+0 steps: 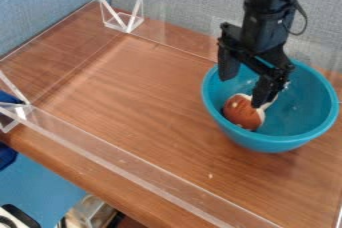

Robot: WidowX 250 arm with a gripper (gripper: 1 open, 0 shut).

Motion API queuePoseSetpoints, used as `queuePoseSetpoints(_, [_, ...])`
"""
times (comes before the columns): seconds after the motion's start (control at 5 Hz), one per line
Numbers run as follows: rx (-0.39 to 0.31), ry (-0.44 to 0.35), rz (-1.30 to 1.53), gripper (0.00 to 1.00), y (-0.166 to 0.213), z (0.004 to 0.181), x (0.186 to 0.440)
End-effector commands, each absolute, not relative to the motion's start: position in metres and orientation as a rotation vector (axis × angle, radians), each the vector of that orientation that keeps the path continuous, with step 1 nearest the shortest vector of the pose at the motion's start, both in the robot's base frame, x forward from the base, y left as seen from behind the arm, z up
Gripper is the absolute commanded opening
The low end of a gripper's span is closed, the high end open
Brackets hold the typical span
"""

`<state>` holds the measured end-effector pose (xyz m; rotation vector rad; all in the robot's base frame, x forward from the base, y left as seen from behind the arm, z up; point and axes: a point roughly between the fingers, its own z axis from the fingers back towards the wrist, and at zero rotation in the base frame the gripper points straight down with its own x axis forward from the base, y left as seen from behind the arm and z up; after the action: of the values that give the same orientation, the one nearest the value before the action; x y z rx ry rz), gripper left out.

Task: Put the mushroom in the blue bowl

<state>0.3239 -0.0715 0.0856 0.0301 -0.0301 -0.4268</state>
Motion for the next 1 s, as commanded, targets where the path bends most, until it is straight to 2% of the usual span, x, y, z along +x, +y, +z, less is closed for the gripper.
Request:
queuePoseSetpoints(0.0, [0.026, -0.093, -0.422, 1.00, -0.075, 0.096, 0.341])
queuePoseSetpoints(0.6, [0.009, -0.091, -0.559, 1.00, -0.083, 0.077, 0.368])
queuePoseSetpoints(0.8, [0.008, -0.090, -0.516, 1.00, -0.092, 0.076, 0.371])
